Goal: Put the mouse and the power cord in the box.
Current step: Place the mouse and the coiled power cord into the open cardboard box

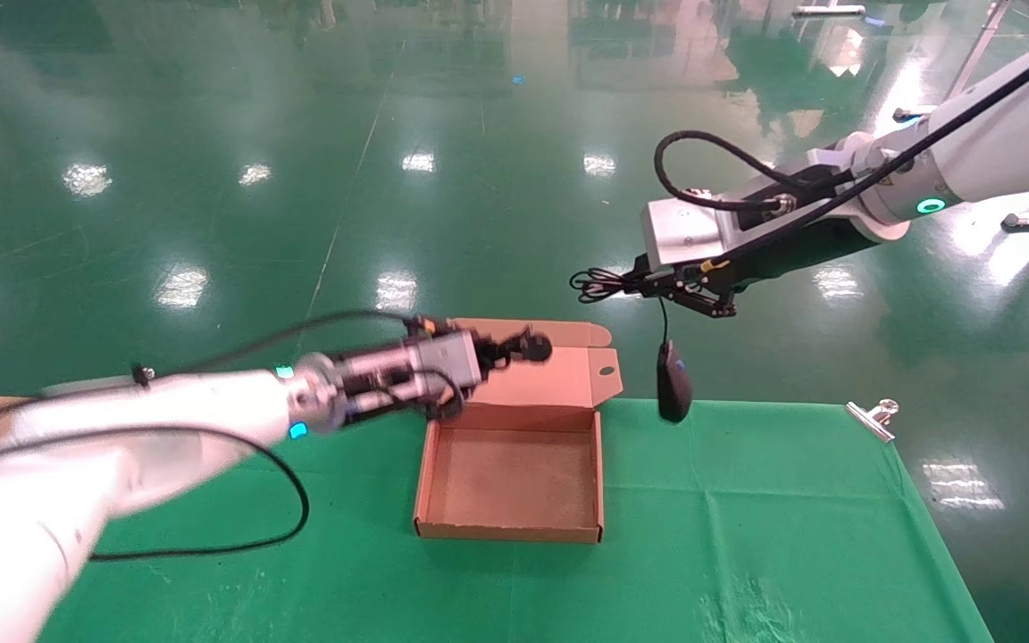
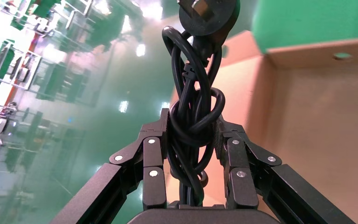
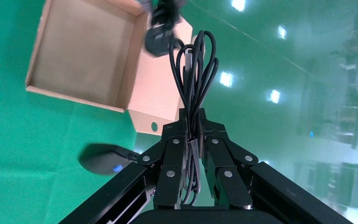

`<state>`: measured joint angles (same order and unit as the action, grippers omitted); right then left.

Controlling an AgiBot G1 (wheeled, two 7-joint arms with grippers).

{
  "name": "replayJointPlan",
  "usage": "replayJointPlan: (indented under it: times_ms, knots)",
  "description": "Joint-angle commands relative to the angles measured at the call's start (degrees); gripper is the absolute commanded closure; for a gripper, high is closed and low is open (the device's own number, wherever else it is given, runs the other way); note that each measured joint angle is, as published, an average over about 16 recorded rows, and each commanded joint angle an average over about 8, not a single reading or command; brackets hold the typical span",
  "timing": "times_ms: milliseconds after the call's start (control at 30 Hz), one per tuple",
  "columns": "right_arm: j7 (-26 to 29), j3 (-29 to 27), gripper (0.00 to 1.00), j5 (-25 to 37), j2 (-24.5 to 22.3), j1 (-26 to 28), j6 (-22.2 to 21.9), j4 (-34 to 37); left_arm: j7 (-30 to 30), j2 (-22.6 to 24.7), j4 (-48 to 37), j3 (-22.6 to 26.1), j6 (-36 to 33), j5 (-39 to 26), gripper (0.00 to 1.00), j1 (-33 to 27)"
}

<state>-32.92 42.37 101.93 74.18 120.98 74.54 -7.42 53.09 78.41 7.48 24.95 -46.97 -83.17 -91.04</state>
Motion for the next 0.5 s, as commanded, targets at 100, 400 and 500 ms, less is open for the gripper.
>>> replayJointPlan:
  times_ms: [100, 400, 500]
  knots:
    - [-0.76, 0.26, 1.0, 0.31, -0.28, -0.42, 0.55, 1.04, -0.65, 0.56, 4.11, 2.28, 1.93, 0.14, 1.0, 4.36]
    - [-2.05, 0.39, 1.0, 0.48, -0.45, -1.73, -0.32, 3.08, -6.72, 0.38, 12.15, 13.88, 6.14, 0.64, 0.66, 9.21]
    - [-2.41, 0.31, 1.0, 0.36, -0.35, -1.95, -0.59, 3.6, -8.16, 0.26, 13.39, 17.0, 7.57, 1.53, 0.28, 9.49]
